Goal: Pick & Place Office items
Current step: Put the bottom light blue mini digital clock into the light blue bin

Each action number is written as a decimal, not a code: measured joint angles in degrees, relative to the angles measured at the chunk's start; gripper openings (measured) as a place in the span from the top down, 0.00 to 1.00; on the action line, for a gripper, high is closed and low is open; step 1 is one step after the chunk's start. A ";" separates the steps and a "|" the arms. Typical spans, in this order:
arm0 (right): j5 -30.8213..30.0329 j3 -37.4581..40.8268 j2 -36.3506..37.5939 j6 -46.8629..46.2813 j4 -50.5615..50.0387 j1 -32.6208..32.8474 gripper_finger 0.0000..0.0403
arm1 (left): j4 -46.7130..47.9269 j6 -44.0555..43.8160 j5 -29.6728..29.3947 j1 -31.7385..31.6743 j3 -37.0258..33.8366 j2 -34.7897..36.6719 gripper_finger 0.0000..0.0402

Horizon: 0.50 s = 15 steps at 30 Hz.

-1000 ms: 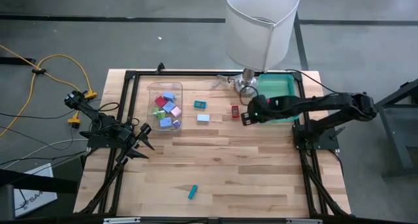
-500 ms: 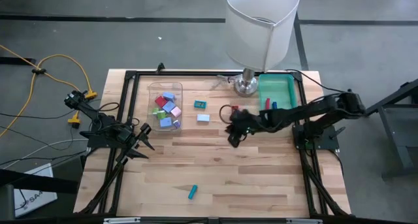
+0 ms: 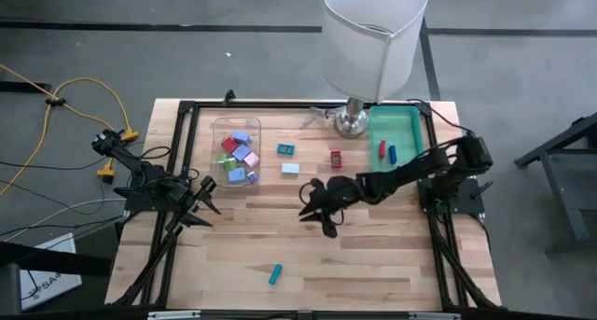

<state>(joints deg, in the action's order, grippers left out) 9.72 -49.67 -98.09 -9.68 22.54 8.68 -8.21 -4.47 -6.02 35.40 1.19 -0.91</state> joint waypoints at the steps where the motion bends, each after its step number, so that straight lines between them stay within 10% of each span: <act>1: 0.68 0.00 -0.46 0.89 1.17 0.29 0.83 | 0.01 0.00 -0.01 -0.01 0.00 0.00 0.57; 15: -6.66 0.00 -1.78 13.07 10.95 5.82 0.83 | 0.00 -0.01 -0.02 -0.02 0.00 0.01 0.57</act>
<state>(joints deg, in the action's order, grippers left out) 3.06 -49.67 -99.88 3.39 33.48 14.50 -8.21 -4.48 -6.04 35.38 1.19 -0.90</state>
